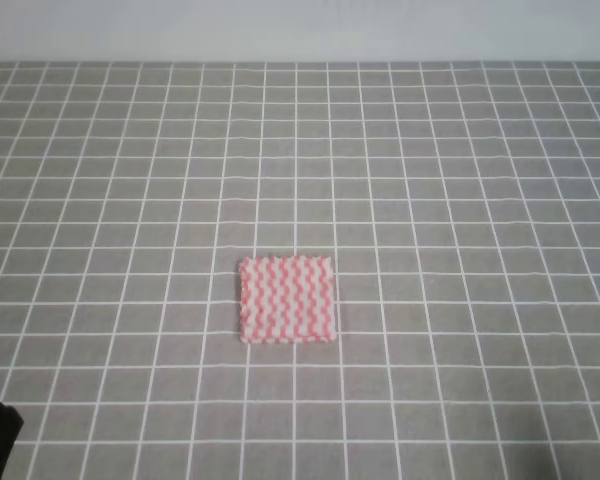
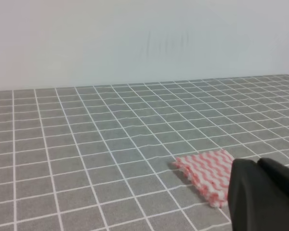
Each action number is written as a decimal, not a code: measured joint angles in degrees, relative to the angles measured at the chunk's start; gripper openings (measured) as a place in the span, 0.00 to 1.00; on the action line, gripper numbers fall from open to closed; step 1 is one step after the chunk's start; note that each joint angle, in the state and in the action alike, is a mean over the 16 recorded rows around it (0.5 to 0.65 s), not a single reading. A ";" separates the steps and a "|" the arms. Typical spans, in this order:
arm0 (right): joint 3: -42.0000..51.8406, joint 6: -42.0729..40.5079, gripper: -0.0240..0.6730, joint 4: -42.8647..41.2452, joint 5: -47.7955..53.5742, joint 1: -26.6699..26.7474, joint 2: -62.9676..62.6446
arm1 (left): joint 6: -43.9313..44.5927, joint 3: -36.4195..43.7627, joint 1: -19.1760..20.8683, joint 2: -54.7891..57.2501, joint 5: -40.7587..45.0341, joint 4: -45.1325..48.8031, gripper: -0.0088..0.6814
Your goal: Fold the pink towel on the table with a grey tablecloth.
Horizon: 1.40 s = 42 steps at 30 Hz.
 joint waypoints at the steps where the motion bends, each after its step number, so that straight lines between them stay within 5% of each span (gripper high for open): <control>1: 0.00 -0.01 0.01 0.00 0.00 0.00 0.00 | -0.30 0.00 0.11 0.01 0.02 0.64 0.01; 20: -0.07 -0.11 0.01 0.01 0.08 -0.01 0.12 | -23.68 0.07 12.70 -0.45 11.05 27.17 0.01; 42: 0.00 -0.13 0.01 0.00 0.00 -0.01 0.08 | -23.84 -0.07 13.69 -0.18 12.86 27.31 0.01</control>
